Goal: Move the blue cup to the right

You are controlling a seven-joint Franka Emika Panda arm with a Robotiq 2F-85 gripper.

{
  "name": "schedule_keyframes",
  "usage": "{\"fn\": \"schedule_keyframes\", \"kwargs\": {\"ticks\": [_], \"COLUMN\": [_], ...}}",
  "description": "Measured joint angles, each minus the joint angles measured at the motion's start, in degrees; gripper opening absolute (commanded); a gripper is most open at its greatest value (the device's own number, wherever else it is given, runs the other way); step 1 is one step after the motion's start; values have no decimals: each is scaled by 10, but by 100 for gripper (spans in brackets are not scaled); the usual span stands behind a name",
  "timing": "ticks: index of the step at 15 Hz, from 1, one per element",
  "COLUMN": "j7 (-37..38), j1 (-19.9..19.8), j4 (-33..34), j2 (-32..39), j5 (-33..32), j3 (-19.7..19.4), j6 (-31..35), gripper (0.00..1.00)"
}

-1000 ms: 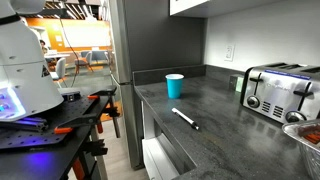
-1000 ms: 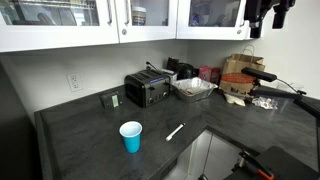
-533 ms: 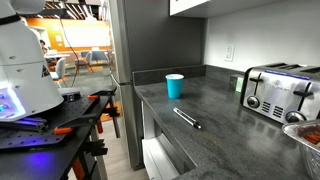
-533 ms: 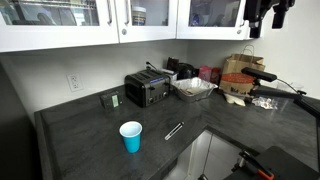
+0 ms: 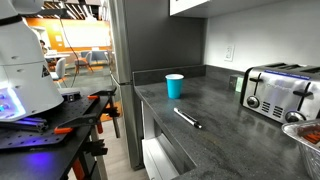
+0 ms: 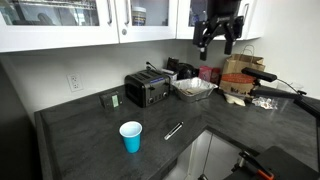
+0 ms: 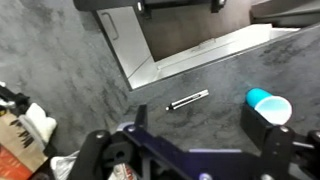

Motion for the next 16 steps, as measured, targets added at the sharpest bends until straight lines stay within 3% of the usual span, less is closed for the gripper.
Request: {"fn": "schedule_keyframes", "kwargs": {"ticks": [5,12,16], "j7": [37,70,72], "j1": [37,56,72], "j4": [12,84,160], "j2": [175,425,550], "j5": [87,136,174], "j3": [42,53,53], "j6": [114,346,376], "gripper": [100,100,100]}}
